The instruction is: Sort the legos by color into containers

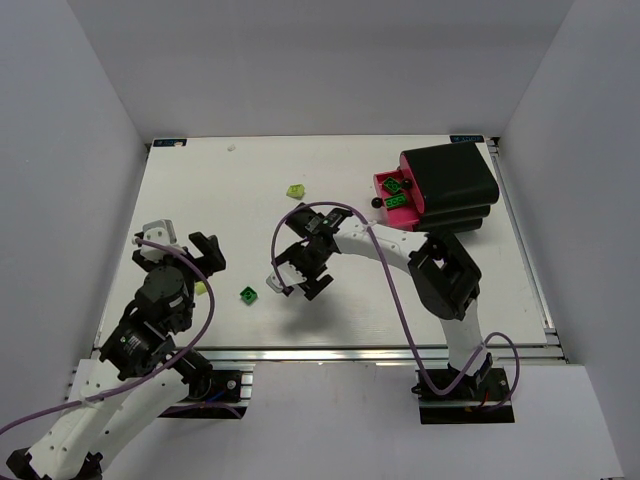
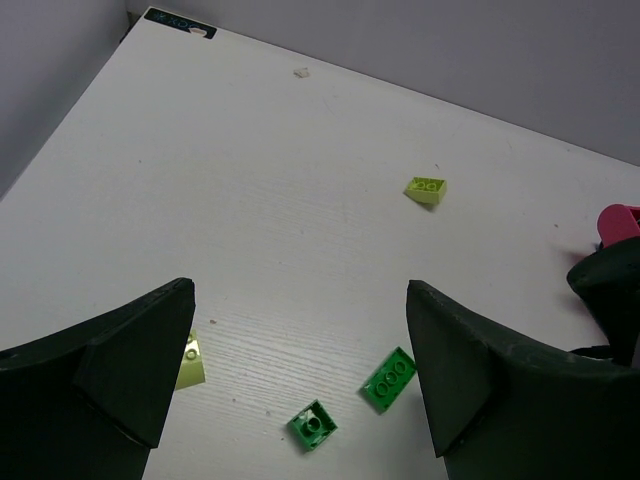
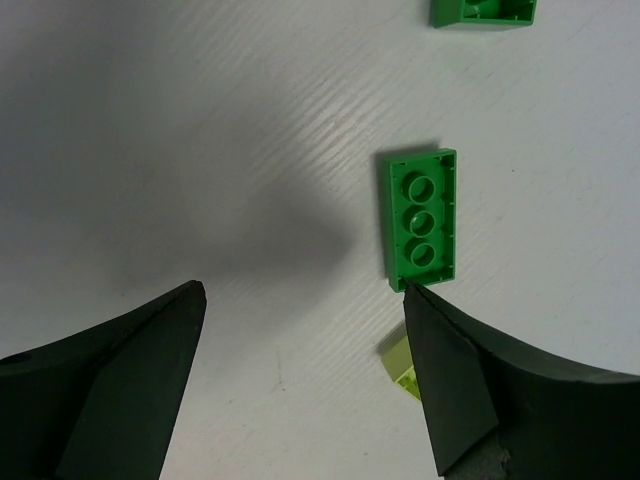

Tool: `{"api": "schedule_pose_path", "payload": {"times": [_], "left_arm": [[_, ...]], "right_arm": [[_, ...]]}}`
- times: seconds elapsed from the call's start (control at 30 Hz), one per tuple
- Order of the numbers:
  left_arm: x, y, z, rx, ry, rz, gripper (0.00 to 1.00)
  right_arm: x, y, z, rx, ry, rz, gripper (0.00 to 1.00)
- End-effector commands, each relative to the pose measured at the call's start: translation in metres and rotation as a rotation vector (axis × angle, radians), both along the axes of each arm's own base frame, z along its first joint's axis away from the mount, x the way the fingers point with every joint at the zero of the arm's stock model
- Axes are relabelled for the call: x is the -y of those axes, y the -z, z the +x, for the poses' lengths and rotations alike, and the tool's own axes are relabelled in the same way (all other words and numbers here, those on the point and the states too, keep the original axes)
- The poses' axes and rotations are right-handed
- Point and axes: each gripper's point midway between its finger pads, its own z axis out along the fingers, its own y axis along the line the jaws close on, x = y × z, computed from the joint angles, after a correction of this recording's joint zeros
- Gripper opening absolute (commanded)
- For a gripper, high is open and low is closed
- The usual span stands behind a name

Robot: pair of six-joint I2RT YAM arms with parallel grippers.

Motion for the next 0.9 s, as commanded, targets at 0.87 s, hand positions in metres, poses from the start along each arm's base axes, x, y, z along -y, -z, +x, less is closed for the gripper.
{"api": "schedule_pose_path", "payload": {"times": [0.87], "left_arm": [[-0.004, -0.004, -0.005, 0.024, 0.002, -0.018, 0.96]], "right_arm": [[-0.053, 0.037, 0.034, -0.001, -0.051, -0.02, 0.67]]}}
